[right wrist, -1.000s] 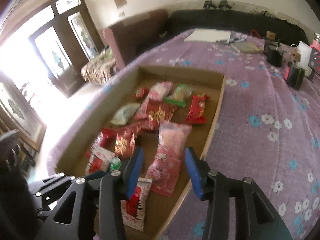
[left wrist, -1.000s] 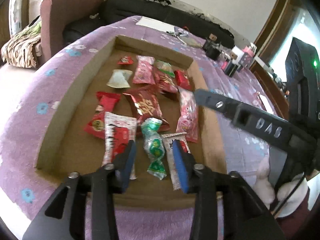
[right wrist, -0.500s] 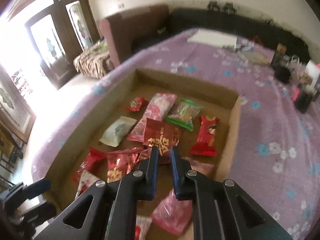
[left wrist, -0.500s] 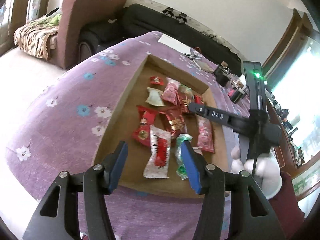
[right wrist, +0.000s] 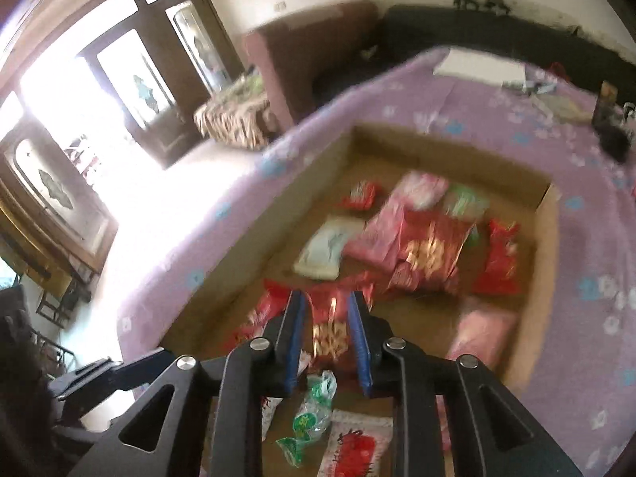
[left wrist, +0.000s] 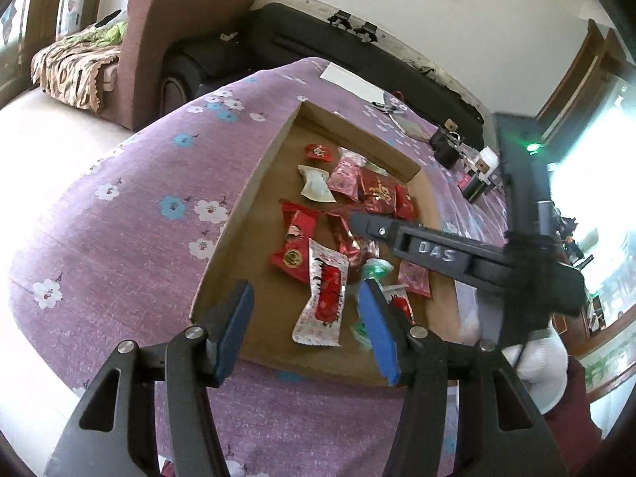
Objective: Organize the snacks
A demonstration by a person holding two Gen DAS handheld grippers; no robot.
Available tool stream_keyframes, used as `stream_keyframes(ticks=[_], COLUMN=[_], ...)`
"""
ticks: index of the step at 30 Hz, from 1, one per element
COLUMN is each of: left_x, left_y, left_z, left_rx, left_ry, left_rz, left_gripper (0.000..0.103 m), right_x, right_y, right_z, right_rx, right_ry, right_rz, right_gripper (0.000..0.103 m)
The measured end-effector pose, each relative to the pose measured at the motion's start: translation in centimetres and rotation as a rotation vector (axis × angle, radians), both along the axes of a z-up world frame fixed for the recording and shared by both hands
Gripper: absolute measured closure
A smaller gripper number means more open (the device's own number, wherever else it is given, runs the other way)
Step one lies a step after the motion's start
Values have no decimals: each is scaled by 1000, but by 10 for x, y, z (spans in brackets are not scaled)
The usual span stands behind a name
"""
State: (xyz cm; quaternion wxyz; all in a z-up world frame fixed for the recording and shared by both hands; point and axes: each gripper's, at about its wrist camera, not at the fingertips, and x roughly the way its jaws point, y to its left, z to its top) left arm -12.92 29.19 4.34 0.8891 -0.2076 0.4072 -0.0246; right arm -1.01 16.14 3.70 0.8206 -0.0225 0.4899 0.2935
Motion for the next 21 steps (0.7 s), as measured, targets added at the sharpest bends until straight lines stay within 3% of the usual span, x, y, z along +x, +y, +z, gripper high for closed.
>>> stream_keyframes(ticks=[4,7,10,11,15,18,19,21], left_x=[-3,-2,-3,-4,-8,-20,-25,-39], left_y=[-4,-9,-19,-24,-45,-62,-67,-74], left_z=[3,3,6,8,18,33,39,52], left_rx=[19,23,43,58,132,250,293,371], left_ry=[0,0,-12,-20,-63,-140,-175,-261], left_rz=[-2,-3,-9,-8,-2,48,71,132], left_gripper=[49,49,49,49,49,49,46,18], right_x=[-4,-16,-35,-46,-71,-87,-93,-100], right_y=[-26,-60,-95,-109,-139,-150,-150,-150], right_z=[7,26,43,47,48,40,37,32], right_rx=[63,127,136,139,181,190,180,149], right_ry=[10,-43,-129,-157,-185,-195,-202,-215], right_rz=[-65,-107,-174,-208,-288,-326,-329,-324], right_gripper=[76,76,61,57,54,49,48,46])
